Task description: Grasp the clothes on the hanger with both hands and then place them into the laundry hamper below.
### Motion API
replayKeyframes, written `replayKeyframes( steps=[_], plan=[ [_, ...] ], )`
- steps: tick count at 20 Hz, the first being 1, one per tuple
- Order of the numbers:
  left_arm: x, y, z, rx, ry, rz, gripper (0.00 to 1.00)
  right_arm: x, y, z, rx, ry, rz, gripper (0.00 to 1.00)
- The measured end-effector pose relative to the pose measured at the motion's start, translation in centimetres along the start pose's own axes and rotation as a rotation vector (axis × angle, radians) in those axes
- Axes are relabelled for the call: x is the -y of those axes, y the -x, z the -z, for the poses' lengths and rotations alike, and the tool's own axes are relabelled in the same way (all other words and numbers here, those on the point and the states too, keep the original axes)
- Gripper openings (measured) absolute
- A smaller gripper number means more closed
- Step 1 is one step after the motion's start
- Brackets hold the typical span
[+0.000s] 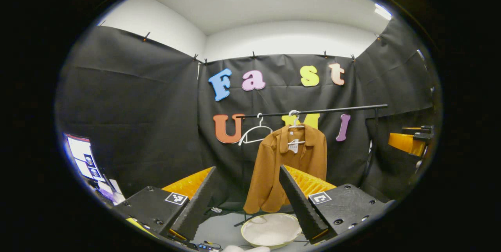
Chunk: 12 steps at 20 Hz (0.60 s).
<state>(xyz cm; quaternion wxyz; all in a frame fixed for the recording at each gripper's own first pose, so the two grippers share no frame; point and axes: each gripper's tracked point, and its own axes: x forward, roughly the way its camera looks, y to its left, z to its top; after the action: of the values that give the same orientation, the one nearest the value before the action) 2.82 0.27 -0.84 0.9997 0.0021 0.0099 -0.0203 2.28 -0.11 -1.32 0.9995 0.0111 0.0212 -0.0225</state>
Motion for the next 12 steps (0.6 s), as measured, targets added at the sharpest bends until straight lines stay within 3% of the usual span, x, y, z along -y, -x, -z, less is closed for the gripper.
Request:
replayKeyframes(
  steps=[1, 4, 9, 12],
  plan=[
    [0.0, -0.2, 0.1, 0.001, -0.003, 0.001, 0.92, 0.0, -0.4, 0.2, -0.005, -0.001, 0.004, 1.0],
    [1.0, -1.3, 0.0, 0.019, -0.005, 0.036, 1.0, 0.4, -1.7, 0.5, -0.007, -0.003, 0.013, 1.0],
    [1.5, -4.2, 0.7, 0.008, 0.011, 0.025, 1.0, 0.2, -5.2, 2.0, -0.034, -0.025, 0.008, 1.0],
    [3.4, -6.8, 0.7, 0.04, 0.018, 0.059, 1.0, 0.3, -8.3, 3.0, -0.042, -0.017, 0.001, 1.0]
  ],
)
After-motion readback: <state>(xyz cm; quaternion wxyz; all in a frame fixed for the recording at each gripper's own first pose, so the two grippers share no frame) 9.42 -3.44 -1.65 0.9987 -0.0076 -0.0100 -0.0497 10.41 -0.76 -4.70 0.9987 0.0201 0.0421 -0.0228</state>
